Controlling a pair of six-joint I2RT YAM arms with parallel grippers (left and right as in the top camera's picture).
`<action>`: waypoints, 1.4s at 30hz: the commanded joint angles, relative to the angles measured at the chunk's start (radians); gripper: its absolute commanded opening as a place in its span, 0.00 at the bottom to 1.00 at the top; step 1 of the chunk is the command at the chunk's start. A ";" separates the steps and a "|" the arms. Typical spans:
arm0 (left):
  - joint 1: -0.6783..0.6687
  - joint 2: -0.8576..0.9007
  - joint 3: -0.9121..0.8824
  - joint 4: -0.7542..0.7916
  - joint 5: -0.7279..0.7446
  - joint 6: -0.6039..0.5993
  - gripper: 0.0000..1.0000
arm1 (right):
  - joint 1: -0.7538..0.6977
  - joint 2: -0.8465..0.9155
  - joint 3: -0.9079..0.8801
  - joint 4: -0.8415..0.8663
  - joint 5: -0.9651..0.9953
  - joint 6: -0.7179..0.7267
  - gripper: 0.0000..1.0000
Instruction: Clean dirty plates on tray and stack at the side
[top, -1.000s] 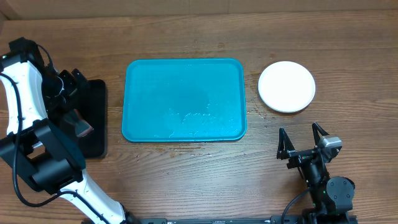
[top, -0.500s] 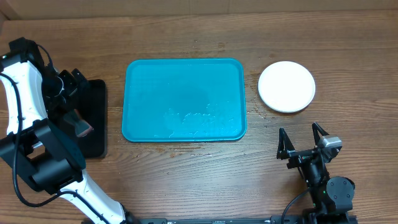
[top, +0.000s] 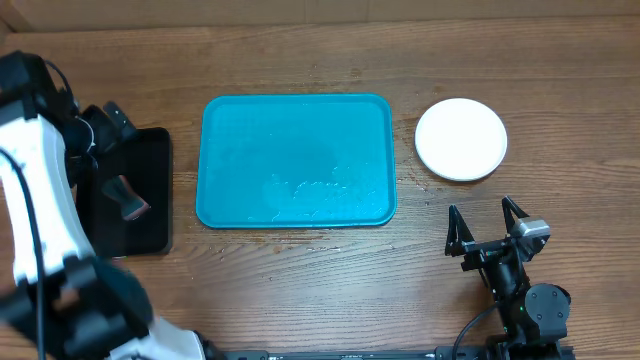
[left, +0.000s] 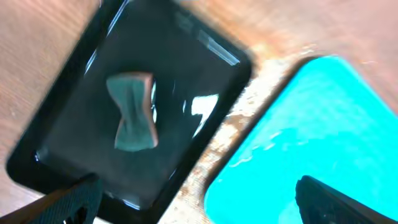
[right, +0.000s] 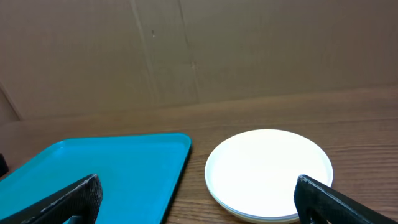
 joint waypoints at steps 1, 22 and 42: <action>-0.078 -0.183 -0.165 0.059 0.030 0.154 1.00 | 0.004 -0.011 -0.010 0.005 0.013 -0.002 1.00; -0.372 -1.128 -0.982 0.429 0.027 0.332 0.99 | 0.003 -0.011 -0.010 0.005 0.013 -0.002 1.00; -0.372 -1.578 -1.632 1.184 0.037 0.192 1.00 | 0.003 -0.011 -0.010 0.005 0.013 -0.002 1.00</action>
